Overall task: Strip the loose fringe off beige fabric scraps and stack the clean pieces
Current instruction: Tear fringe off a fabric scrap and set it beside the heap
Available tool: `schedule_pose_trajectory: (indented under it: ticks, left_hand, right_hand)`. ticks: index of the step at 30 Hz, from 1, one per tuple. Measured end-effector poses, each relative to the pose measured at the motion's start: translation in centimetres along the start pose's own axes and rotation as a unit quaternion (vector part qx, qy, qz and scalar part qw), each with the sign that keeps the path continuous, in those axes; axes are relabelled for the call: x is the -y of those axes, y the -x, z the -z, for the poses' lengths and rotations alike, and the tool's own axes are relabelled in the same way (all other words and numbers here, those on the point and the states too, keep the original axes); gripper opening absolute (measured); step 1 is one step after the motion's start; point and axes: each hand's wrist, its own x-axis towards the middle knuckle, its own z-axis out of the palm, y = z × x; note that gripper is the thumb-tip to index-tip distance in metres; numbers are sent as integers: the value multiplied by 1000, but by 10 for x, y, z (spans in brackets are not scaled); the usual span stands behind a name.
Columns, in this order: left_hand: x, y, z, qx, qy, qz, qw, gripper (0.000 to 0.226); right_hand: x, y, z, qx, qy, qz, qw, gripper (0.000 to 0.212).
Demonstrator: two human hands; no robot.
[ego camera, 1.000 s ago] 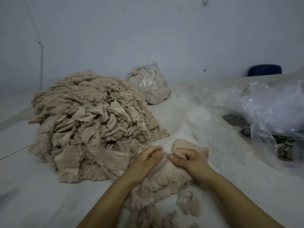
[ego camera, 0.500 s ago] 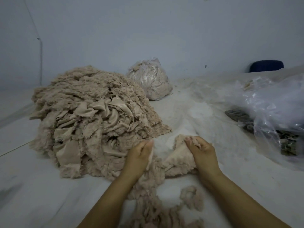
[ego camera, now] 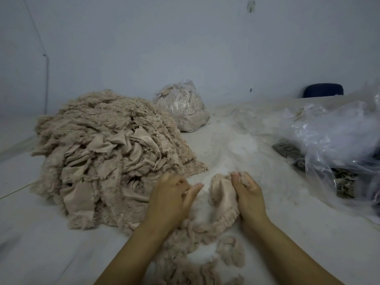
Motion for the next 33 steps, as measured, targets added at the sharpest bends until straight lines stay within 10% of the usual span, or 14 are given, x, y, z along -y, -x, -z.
schedule_pose_trajectory:
  ticks: [3, 6, 13, 22, 33]
  left_hand:
    - [-20, -19, 3, 54, 158, 81, 983, 59]
    - [-29, -20, -12, 264, 422, 176, 849, 22]
    - [-21, -25, -20, 122, 625, 346, 689, 23]
    - [-35, -36, -21, 175, 474, 319, 802, 31]
    - [-27, -41, -24, 162, 401, 262, 863, 33]
  right_hand:
    - [1, 8, -6, 54, -21, -15, 998, 27]
    - [3, 9, -6, 70, -51, -32, 996, 30]
    - [5, 5, 1, 200, -35, -118, 972, 25]
    - [2, 13, 0, 315, -98, -236, 914, 56]
    - [4, 21, -4, 340, -104, -303, 884, 24]
